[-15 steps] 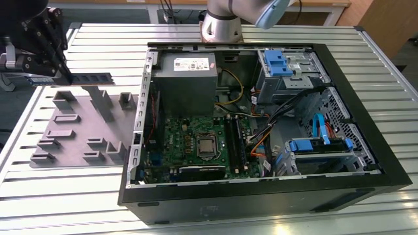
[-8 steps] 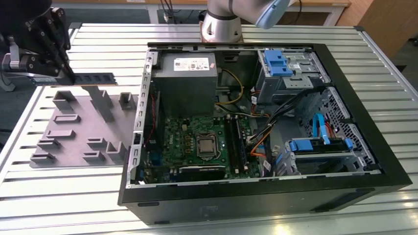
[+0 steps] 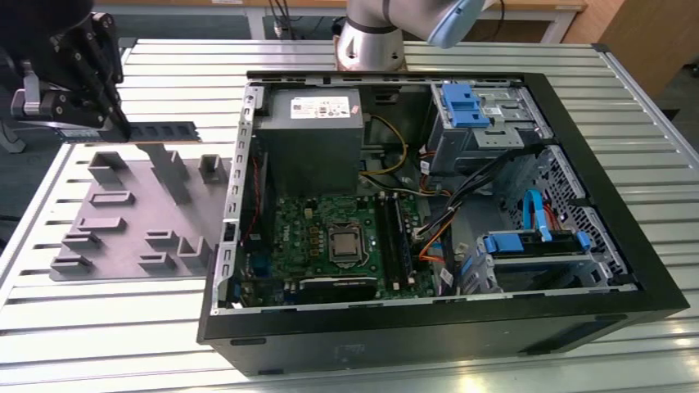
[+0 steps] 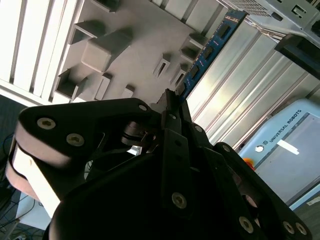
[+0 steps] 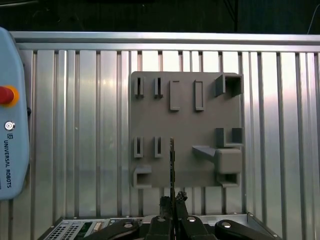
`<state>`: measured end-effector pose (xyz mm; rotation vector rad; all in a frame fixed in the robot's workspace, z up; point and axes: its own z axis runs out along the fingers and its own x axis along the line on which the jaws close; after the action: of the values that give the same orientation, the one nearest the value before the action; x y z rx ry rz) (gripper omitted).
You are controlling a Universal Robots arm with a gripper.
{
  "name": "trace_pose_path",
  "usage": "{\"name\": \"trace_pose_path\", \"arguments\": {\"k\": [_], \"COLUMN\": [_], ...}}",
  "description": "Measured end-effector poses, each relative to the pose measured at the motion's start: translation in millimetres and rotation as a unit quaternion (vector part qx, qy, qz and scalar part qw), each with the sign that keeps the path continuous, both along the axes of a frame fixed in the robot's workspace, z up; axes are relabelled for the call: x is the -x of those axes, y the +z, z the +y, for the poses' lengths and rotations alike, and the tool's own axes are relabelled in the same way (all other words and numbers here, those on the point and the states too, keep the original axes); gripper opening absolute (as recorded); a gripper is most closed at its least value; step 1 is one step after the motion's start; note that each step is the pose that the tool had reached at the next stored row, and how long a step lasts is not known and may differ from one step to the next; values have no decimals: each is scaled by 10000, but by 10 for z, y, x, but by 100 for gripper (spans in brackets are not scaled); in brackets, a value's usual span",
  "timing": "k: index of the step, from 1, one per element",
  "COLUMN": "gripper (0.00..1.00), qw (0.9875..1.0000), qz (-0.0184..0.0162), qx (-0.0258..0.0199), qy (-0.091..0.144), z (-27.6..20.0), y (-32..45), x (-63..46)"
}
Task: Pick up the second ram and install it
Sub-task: 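Pick up the second ram and move it above second insertion slot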
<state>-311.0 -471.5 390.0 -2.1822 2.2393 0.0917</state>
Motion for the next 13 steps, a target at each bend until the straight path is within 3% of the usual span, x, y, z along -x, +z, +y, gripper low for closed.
{"name": "trace_pose_path", "arguments": {"k": [4, 5, 13], "gripper": [14, 14, 14], "qw": [10000, 10000, 10000], "qz": [0, 0, 0], "qx": [0, 0, 0], "qy": [0, 0, 0], "z": [0, 0, 0], "y": [0, 0, 0], "x": [-40, -102, -150]}}
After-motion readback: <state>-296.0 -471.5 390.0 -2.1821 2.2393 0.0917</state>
